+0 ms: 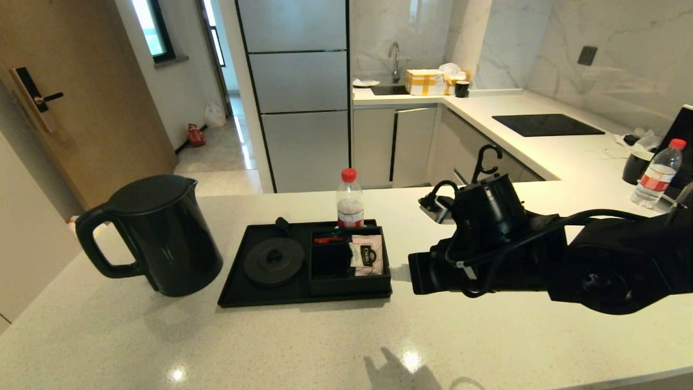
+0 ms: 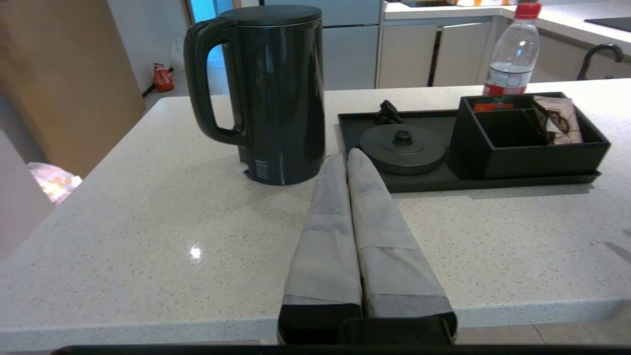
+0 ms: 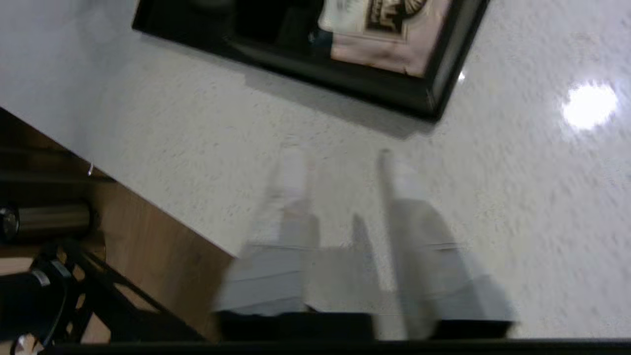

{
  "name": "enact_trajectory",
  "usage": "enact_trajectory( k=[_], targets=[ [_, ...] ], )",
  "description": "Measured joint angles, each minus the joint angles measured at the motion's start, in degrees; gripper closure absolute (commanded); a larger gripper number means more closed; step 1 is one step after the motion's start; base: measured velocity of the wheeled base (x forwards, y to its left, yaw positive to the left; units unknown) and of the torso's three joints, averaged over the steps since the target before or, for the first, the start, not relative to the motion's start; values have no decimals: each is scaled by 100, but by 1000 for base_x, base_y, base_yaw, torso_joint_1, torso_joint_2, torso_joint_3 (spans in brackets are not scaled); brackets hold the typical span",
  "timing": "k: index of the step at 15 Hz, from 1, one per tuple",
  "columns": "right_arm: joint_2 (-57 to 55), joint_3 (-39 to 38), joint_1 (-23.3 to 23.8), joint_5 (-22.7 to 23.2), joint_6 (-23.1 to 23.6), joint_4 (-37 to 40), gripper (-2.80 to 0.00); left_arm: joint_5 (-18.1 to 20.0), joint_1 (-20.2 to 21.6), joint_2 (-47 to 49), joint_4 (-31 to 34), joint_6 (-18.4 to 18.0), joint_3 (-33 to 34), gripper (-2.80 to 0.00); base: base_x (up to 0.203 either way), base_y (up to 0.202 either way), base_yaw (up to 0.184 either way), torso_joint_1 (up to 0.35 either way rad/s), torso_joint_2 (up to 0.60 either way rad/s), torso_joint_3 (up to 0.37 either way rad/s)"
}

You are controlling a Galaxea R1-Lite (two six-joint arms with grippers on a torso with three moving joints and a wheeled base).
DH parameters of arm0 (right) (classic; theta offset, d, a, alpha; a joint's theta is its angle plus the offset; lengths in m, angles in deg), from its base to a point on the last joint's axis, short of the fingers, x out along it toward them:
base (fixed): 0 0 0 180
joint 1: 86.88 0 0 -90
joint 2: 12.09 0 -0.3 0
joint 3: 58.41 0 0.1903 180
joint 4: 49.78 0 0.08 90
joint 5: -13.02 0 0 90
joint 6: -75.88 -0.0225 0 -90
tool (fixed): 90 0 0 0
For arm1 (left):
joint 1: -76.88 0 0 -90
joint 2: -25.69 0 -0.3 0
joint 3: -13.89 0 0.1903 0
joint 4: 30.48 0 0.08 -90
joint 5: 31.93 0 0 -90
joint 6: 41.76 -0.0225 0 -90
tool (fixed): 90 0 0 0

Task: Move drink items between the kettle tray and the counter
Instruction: Pick up the tea bag

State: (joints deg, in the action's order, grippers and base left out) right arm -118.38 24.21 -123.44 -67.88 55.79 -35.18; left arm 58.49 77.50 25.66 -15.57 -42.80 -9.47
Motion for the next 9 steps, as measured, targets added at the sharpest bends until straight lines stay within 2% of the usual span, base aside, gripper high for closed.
enact_trajectory(
  k=[7, 9],
  targets=[
    [-888, 862, -535, -89, -9, -335, -280, 2, -1, 0, 2, 0, 0, 0, 0, 0, 0, 0, 0, 0],
    [-1092, 1061, -599, -382, 20, -341, -280, 2, -1, 0, 2, 0, 0, 0, 0, 0, 0, 0, 0, 0]
  ],
)
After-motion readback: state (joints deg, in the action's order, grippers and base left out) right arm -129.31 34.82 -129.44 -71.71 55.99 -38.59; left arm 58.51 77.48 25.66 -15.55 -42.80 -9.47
